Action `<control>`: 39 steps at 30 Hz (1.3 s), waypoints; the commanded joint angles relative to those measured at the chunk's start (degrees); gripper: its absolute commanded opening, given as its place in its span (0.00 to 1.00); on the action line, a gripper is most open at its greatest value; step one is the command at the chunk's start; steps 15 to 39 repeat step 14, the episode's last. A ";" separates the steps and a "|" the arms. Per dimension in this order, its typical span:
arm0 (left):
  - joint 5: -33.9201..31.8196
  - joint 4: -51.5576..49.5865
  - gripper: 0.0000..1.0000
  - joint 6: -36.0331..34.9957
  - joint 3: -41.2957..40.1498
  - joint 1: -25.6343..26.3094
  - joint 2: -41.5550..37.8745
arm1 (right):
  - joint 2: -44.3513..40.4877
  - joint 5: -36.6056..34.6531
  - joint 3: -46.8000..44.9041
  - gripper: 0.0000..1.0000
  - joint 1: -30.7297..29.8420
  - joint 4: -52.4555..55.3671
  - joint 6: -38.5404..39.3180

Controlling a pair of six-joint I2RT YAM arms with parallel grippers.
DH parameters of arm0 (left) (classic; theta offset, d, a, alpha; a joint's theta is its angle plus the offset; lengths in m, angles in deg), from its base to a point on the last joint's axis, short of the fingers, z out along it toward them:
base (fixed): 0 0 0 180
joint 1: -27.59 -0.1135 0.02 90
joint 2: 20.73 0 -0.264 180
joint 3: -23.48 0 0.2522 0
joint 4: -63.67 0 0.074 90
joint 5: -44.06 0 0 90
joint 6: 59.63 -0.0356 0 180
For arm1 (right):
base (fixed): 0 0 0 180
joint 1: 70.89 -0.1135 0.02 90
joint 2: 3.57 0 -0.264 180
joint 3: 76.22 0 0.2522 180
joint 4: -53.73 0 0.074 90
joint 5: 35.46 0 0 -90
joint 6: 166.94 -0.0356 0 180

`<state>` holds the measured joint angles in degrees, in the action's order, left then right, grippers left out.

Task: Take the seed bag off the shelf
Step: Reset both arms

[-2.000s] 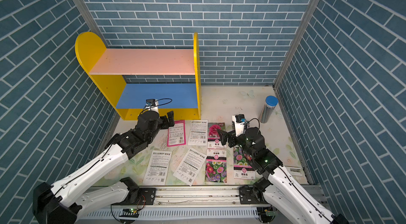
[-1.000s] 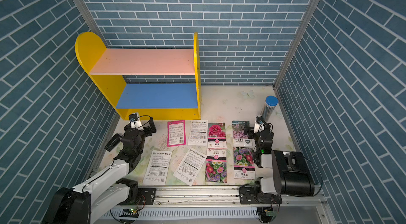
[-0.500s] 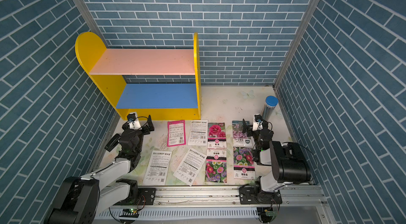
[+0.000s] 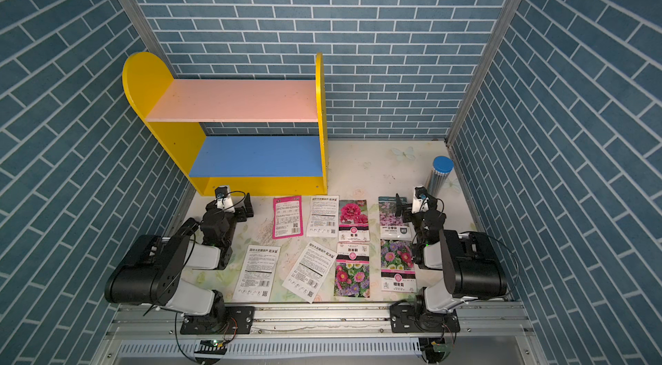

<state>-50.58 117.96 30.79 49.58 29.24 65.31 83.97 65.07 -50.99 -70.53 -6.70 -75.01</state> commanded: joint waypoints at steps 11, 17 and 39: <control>2.03 0.85 1.00 0.04 1.37 -0.51 0.00 | 0.50 -0.90 1.04 1.00 -0.43 0.15 1.39; 2.07 0.85 1.00 0.07 1.35 -0.51 -0.04 | 0.30 -1.01 0.68 1.00 -0.45 -0.33 1.41; 2.07 0.85 1.00 0.07 1.35 -0.51 -0.04 | 0.30 -1.01 0.68 1.00 -0.45 -0.33 1.41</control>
